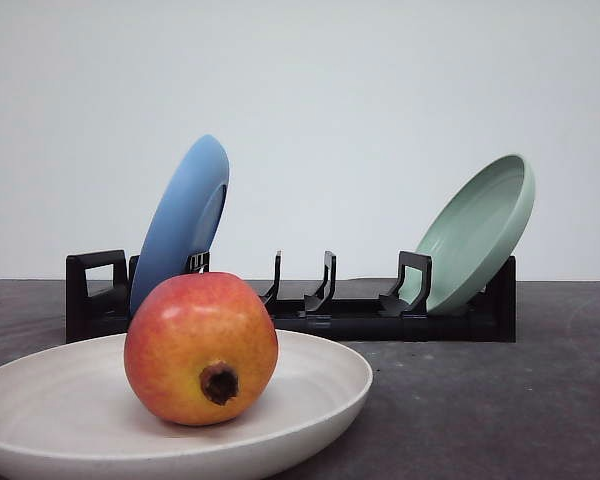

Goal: Place pomegranate in white plate

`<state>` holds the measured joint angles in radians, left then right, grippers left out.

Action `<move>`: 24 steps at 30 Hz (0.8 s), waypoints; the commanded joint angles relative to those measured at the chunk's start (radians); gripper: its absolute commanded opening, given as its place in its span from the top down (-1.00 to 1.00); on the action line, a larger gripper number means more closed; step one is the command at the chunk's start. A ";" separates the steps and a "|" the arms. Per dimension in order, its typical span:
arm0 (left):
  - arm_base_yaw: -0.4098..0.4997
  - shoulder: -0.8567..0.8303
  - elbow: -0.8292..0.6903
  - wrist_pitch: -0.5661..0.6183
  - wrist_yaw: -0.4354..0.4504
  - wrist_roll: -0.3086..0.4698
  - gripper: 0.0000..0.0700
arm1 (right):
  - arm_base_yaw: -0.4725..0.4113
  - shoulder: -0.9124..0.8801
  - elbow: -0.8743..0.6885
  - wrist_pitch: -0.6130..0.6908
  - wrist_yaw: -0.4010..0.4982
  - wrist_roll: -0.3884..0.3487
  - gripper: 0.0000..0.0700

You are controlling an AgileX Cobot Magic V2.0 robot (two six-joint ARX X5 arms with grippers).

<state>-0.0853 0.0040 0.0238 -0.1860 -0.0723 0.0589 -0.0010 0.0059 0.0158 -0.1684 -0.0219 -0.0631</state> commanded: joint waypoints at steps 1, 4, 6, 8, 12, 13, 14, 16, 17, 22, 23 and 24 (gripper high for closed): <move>0.001 -0.001 -0.012 0.000 0.002 -0.004 1.00 | 0.000 -0.002 -0.005 0.012 0.003 0.011 0.99; 0.001 -0.001 -0.012 0.000 0.002 -0.004 1.00 | 0.000 -0.002 -0.005 0.012 0.003 0.011 0.99; 0.001 -0.001 -0.012 0.000 0.002 -0.004 1.00 | 0.000 -0.002 -0.005 0.012 0.003 0.011 0.99; 0.001 -0.001 -0.012 0.000 0.002 -0.004 1.00 | 0.000 -0.002 -0.005 0.012 0.003 0.011 0.99; 0.001 -0.001 -0.012 0.000 0.002 -0.004 1.00 | 0.000 -0.002 -0.005 0.012 0.003 0.011 0.99; 0.001 -0.001 -0.012 0.000 0.002 -0.004 1.00 | 0.000 -0.002 -0.005 0.012 0.003 0.011 0.99; 0.001 -0.001 -0.012 0.000 0.002 -0.004 1.00 | 0.000 -0.002 -0.005 0.012 0.003 0.011 0.99; 0.001 -0.001 -0.012 0.000 0.002 -0.004 1.00 | 0.000 -0.002 -0.005 0.012 0.003 0.011 0.99; 0.001 -0.001 -0.012 0.000 0.002 -0.004 1.00 | 0.000 -0.002 -0.005 0.012 0.003 0.011 0.99; 0.001 -0.001 -0.012 0.000 0.002 -0.004 1.00 | 0.000 -0.002 -0.005 0.012 0.003 0.011 0.99; 0.001 -0.001 -0.012 -0.001 0.002 -0.004 1.00 | 0.000 -0.002 -0.005 0.012 0.003 0.011 0.99; 0.001 -0.001 -0.012 0.000 0.002 -0.004 1.00 | 0.000 -0.002 -0.005 0.012 0.003 0.011 0.99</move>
<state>-0.0853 0.0040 0.0238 -0.1860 -0.0723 0.0592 -0.0010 0.0059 0.0158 -0.1684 -0.0219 -0.0631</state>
